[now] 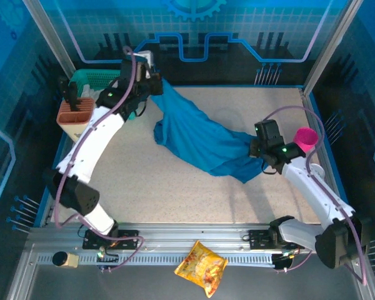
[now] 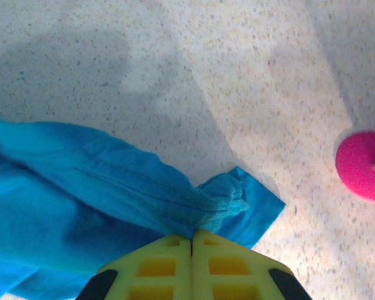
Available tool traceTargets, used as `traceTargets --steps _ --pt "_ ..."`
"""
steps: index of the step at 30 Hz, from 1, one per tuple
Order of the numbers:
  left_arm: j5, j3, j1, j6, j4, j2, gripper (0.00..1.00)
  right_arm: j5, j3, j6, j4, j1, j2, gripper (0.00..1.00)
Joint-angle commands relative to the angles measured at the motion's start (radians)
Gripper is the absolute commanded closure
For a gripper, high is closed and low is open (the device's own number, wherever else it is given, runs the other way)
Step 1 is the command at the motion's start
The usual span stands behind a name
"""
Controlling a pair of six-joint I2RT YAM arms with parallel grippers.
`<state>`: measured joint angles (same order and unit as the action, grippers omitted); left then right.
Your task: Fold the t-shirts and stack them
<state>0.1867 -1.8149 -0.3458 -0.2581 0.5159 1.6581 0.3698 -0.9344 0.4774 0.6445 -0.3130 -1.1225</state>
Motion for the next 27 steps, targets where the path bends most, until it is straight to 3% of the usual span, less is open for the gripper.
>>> traceTargets --steps 1,4,8,19,20,21,23,24,25,27 --pt "-0.213 -0.029 0.007 0.073 -0.297 0.088 1.0 -0.026 0.048 0.1 0.057 0.0 0.06 1.0" --pt "-0.313 -0.03 0.005 0.049 -0.458 0.189 1.0 -0.031 0.082 0.153 0.087 -0.007 0.104 1.0" --pt "-0.352 -0.09 -0.02 0.006 -0.572 0.343 1.0 -0.033 0.13 0.245 0.113 -0.04 0.16 1.0" --pt "-0.251 -0.588 -0.207 0.188 -0.335 0.83 1.0 -0.001 0.224 0.327 0.1 -0.068 0.176 1.0" --pt "-0.248 -0.595 -0.215 0.184 -0.343 0.849 0.82 0.004 0.224 0.327 0.099 -0.068 0.172 1.0" --pt "-0.248 -0.595 -0.221 0.181 -0.355 0.862 0.57 0.007 0.223 0.326 0.099 -0.069 0.167 1.0" --pt "-0.242 -0.596 -0.227 0.178 -0.359 0.877 0.32 0.018 0.221 0.323 0.103 -0.068 0.16 1.0" --pt "-0.229 -0.594 -0.228 0.174 -0.356 0.88 0.1 0.021 0.22 0.324 0.103 -0.069 0.156 1.0" --pt "-0.219 -0.595 -0.229 0.171 -0.35 0.878 0.01 0.025 0.221 0.322 0.101 -0.068 0.155 1.0" --pt "-0.195 -0.594 -0.227 0.18 -0.325 0.863 0.0 0.03 0.218 0.318 0.096 -0.069 0.149 1.0"
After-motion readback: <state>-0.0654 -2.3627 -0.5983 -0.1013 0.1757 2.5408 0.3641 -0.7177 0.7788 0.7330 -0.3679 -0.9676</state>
